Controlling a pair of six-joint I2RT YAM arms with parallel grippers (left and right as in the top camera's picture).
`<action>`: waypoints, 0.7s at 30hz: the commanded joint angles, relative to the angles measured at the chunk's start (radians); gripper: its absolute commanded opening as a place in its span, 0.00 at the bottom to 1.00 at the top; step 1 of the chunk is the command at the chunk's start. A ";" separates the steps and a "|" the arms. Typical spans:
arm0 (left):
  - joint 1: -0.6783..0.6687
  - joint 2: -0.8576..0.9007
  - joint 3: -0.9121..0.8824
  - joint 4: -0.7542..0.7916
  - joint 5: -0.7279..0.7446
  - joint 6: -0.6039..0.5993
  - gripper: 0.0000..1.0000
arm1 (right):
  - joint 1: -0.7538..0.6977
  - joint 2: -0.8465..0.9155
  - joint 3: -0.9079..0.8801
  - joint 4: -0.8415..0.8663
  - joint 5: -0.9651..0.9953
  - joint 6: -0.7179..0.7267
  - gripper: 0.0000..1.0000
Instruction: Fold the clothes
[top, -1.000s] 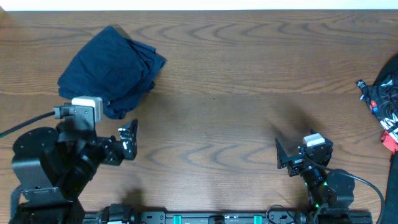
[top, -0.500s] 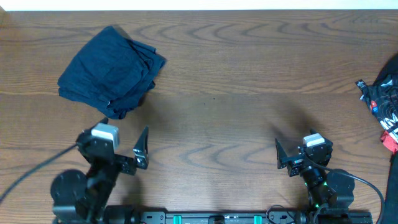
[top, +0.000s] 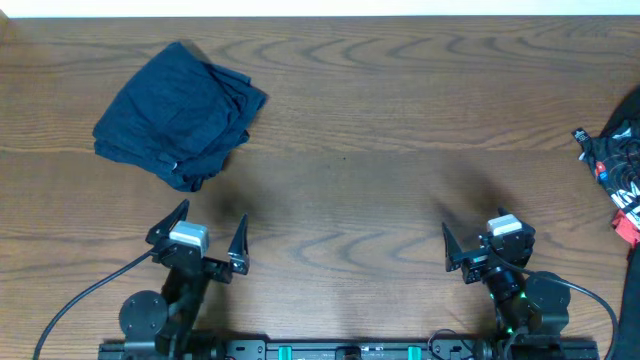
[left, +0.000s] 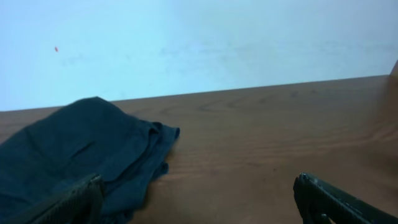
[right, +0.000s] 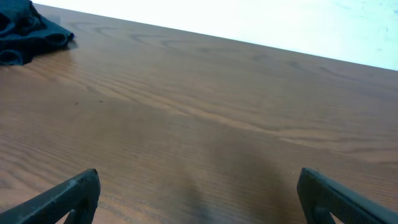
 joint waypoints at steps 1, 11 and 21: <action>-0.005 -0.012 -0.037 0.029 -0.006 -0.004 0.98 | -0.010 -0.008 -0.003 0.002 -0.008 0.011 0.99; -0.005 -0.012 -0.200 0.206 -0.006 -0.004 0.98 | -0.010 -0.008 -0.003 0.002 -0.008 0.011 0.99; -0.013 -0.012 -0.257 0.219 -0.006 -0.004 0.98 | -0.010 -0.008 -0.003 0.002 -0.008 0.011 0.99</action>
